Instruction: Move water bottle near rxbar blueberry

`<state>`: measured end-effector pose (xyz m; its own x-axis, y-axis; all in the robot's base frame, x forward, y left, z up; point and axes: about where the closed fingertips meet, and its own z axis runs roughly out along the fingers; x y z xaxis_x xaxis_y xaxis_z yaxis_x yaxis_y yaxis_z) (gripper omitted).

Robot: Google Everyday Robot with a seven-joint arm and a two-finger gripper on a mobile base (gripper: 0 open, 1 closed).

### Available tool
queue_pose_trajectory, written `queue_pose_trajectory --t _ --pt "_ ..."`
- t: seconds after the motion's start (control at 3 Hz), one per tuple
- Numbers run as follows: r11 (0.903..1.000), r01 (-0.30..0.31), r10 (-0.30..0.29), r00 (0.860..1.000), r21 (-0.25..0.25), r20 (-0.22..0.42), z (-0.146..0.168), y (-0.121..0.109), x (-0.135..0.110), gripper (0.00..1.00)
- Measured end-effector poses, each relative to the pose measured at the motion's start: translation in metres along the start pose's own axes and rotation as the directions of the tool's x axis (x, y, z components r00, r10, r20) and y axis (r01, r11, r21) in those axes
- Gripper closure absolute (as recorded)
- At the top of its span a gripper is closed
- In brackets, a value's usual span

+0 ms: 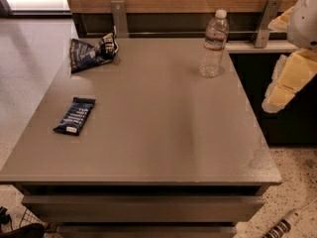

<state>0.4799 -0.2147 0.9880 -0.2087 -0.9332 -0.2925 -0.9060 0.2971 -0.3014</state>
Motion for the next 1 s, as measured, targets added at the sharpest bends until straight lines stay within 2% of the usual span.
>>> queue_pose_trajectory --t 0.33,0.67,1.0 --pt "0.9977 -0.051 0.045 0.991 0.044 0.125 0.016 -0.05 -0.012 0.0" --pt "0.9903 -0.125 0.101 0.946 0.06 0.307 0.042 -0.093 -0.029 0.0" --pt "0.9765 -0.213 0.168 0.848 0.033 0.503 0.076 -0.122 -0.04 0.0"
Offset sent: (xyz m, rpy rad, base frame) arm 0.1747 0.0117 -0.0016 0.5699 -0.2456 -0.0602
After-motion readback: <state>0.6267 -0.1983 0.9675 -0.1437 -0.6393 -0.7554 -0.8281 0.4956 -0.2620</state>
